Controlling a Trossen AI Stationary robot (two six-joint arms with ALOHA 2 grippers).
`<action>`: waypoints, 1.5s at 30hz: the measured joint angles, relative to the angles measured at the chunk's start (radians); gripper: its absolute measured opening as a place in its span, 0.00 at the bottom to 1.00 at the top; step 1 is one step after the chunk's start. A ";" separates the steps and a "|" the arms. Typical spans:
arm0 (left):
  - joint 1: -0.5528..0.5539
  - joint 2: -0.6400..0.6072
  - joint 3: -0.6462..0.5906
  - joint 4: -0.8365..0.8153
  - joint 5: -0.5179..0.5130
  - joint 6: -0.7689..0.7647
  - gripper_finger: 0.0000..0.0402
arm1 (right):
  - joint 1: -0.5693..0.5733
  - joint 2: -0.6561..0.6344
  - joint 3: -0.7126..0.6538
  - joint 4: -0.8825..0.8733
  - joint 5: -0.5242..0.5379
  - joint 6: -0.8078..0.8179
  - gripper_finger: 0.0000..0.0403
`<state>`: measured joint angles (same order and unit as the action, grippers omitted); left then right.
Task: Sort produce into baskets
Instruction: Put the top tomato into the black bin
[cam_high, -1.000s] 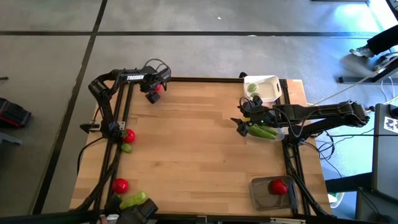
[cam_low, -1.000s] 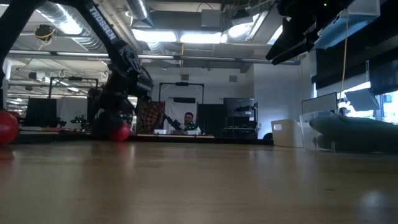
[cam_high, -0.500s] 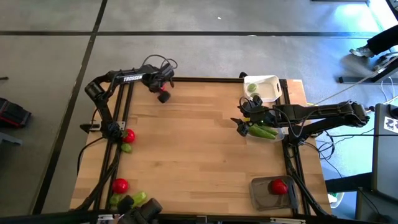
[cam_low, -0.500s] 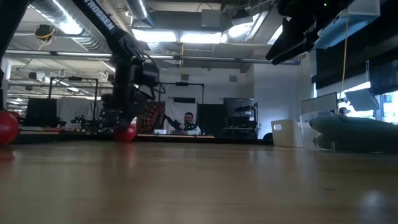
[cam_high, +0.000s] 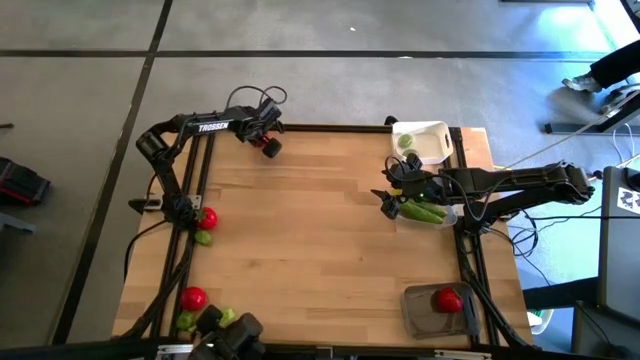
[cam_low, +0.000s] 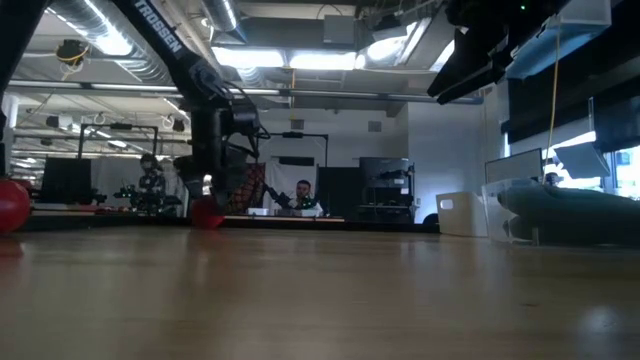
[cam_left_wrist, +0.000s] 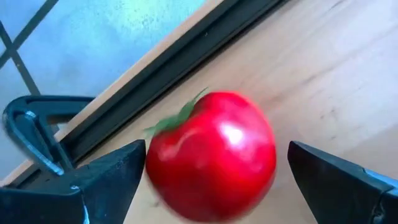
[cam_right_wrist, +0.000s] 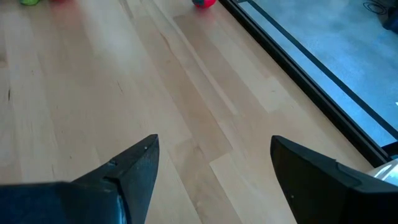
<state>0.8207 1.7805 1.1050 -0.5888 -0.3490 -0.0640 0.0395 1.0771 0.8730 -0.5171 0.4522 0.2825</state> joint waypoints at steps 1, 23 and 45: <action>0.000 0.000 -0.007 0.013 0.002 0.000 0.97 | 0.000 0.000 0.000 0.000 0.000 0.000 0.72; 0.016 0.001 -0.084 0.081 0.050 0.047 0.75 | 0.000 0.000 0.000 -0.001 -0.003 0.000 0.72; -0.260 -0.316 -0.085 0.154 0.064 0.020 0.76 | 0.000 0.003 0.000 0.054 -0.055 0.050 0.78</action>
<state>0.5605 1.4648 1.0203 -0.4352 -0.2853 -0.0439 0.0391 1.0801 0.8734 -0.4628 0.3969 0.3328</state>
